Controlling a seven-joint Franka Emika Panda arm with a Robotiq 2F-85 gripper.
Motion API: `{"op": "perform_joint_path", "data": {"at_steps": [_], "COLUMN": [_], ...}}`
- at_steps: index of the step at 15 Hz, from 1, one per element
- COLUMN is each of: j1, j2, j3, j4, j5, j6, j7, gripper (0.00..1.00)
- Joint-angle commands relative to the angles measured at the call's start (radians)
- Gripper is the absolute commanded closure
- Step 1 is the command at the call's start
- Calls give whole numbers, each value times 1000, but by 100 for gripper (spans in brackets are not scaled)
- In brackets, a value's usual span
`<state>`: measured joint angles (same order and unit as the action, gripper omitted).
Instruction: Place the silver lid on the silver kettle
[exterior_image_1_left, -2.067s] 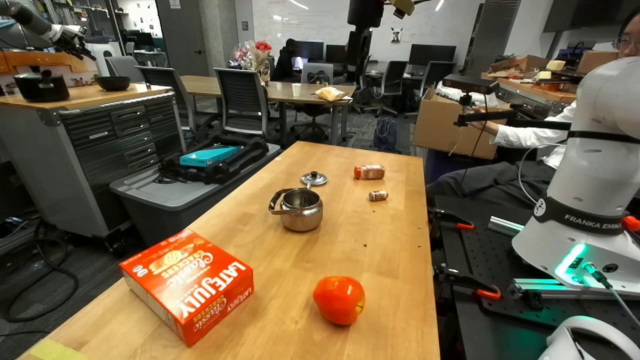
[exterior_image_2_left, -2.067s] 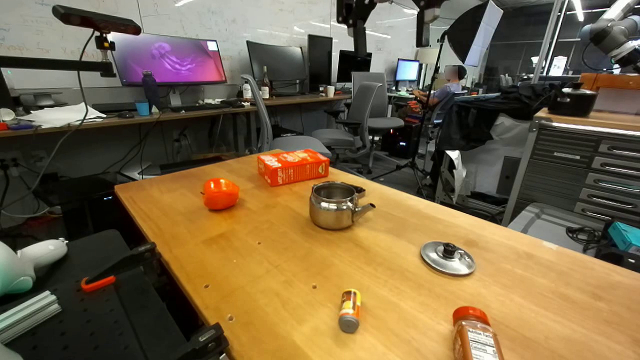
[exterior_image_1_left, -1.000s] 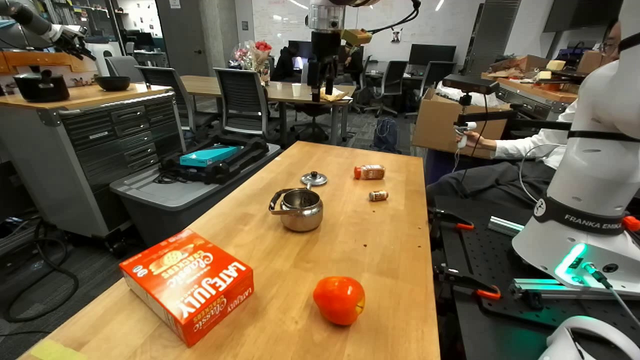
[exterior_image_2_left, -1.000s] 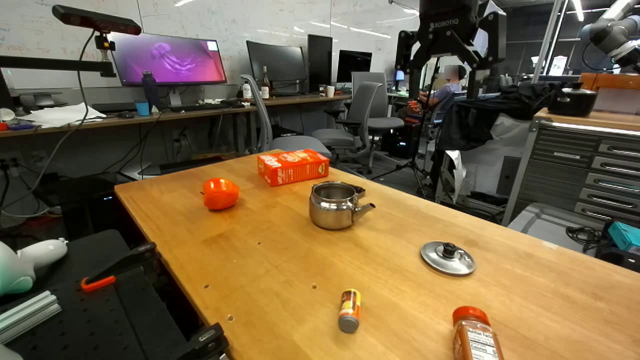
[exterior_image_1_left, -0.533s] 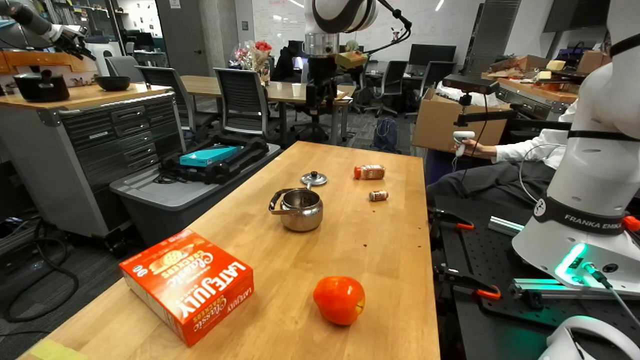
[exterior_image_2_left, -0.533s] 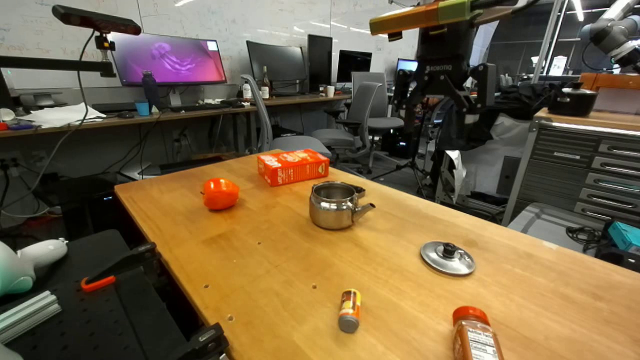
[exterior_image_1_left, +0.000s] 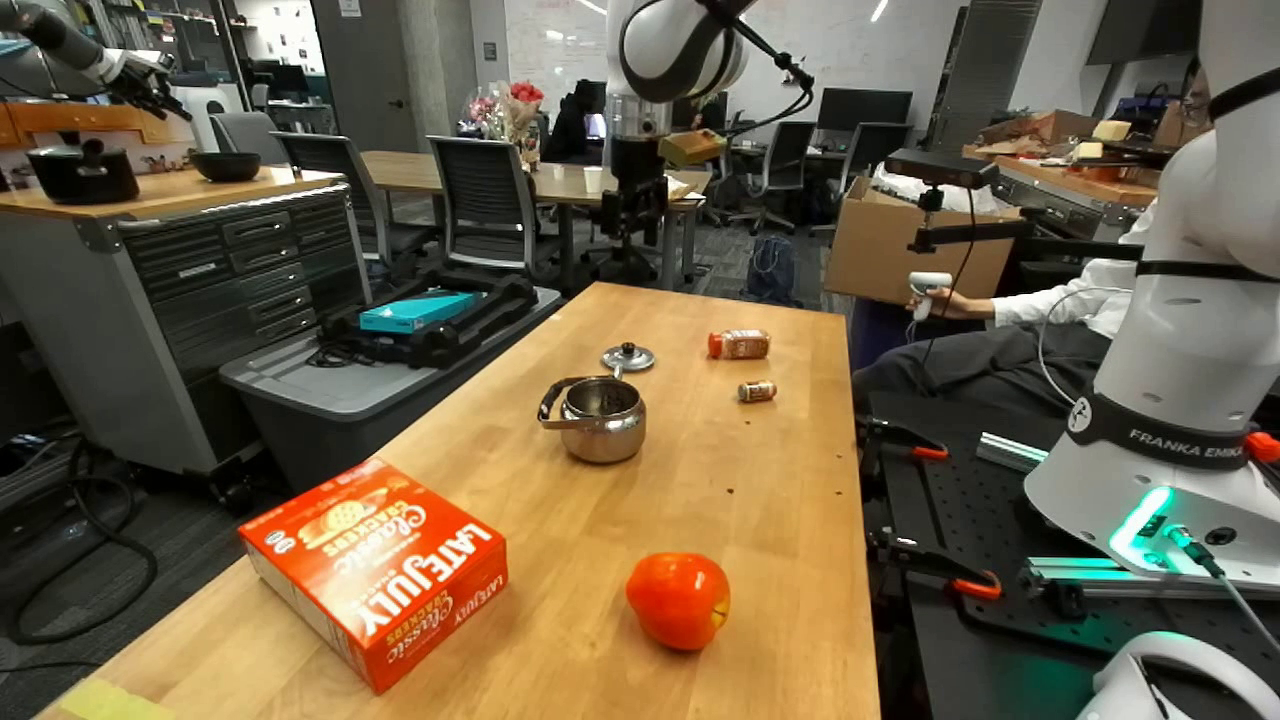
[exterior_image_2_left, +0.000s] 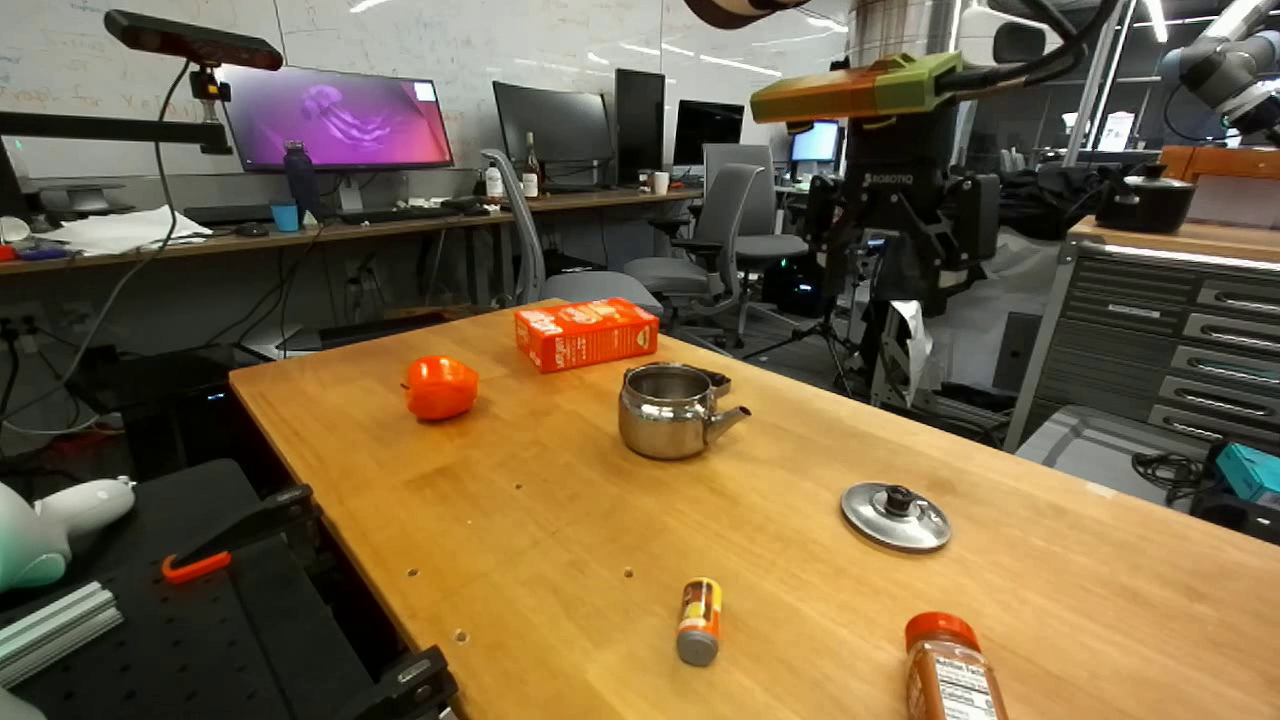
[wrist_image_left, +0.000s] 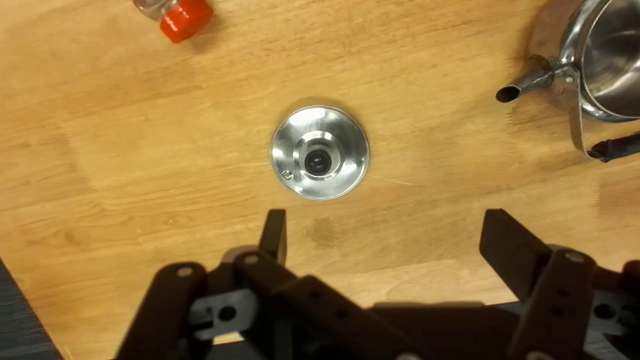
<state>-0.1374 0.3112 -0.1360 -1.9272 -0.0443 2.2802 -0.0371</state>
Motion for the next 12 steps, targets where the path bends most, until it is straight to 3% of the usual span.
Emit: {"op": "perform_joint_path", "data": {"at_steps": [1, 12], "j1": [-19, -75], "j2": [35, 128], "j3": [1, 1], "j4": [32, 92], "j5": [26, 84], "j6": [33, 33], "j7": [12, 1], "gripper": [0, 0]}}
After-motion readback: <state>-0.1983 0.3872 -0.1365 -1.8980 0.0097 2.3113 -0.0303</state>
